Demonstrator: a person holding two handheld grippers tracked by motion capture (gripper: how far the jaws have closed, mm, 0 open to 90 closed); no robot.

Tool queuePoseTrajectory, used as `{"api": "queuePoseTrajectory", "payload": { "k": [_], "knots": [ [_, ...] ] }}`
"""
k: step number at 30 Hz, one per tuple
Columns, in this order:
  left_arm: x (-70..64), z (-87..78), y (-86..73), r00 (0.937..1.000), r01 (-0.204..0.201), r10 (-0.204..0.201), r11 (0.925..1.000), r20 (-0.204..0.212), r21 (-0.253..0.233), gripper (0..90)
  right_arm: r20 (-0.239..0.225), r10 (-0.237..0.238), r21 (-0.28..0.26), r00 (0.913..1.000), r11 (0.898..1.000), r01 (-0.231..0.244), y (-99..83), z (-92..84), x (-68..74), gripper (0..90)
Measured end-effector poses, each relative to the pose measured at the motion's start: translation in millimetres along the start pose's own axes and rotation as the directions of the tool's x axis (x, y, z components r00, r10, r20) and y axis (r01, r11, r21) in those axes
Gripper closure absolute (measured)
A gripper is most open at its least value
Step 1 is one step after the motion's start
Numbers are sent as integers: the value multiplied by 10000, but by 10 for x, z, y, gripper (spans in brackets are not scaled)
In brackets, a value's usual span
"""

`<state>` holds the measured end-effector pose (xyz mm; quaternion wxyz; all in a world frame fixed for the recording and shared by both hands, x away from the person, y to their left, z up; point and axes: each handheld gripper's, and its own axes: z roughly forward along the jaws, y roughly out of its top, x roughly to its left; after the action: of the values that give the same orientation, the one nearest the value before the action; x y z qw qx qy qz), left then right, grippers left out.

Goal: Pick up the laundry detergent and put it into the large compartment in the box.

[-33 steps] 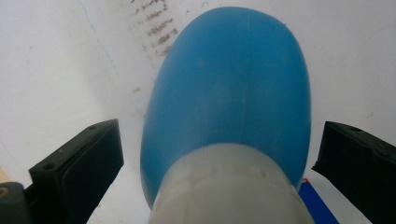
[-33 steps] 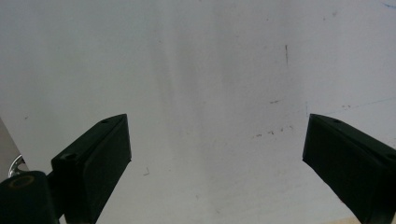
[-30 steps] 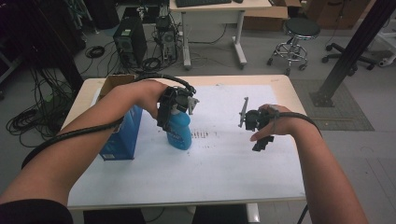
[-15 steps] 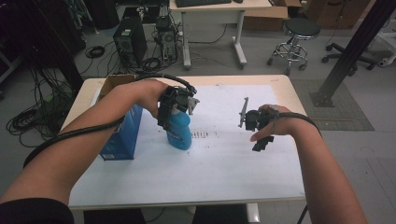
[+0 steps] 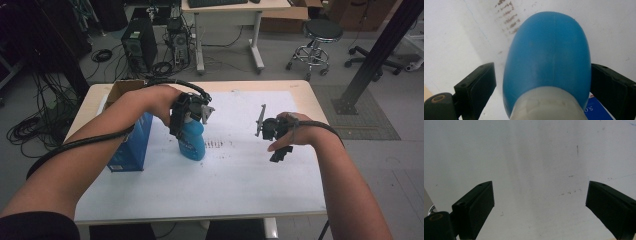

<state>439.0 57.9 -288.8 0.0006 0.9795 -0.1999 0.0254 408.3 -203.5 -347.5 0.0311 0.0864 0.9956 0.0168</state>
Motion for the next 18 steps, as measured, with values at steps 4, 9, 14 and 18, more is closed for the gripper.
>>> {"api": "queuePoseTrajectory", "payload": {
  "k": [4,9,14,18],
  "knots": [
    [2,-9,1,10000,12,-12,10000,-33,-77,106,-8,61,-18,10000,10000,-61,-14,-9,0,81],
    [8,-22,3,10000,-69,70,9998,19,-173,143,1,76,-6,10000,10000,-76,-15,-10,2,81],
    [6,-6,12,9998,-152,154,9997,93,-208,159,28,69,-93,10000,9999,-69,-16,-20,-6,81],
    [5,-6,2,9997,-198,200,9996,128,-178,172,18,110,-65,9999,9999,-110,-22,-17,-7,81]
  ]
}}
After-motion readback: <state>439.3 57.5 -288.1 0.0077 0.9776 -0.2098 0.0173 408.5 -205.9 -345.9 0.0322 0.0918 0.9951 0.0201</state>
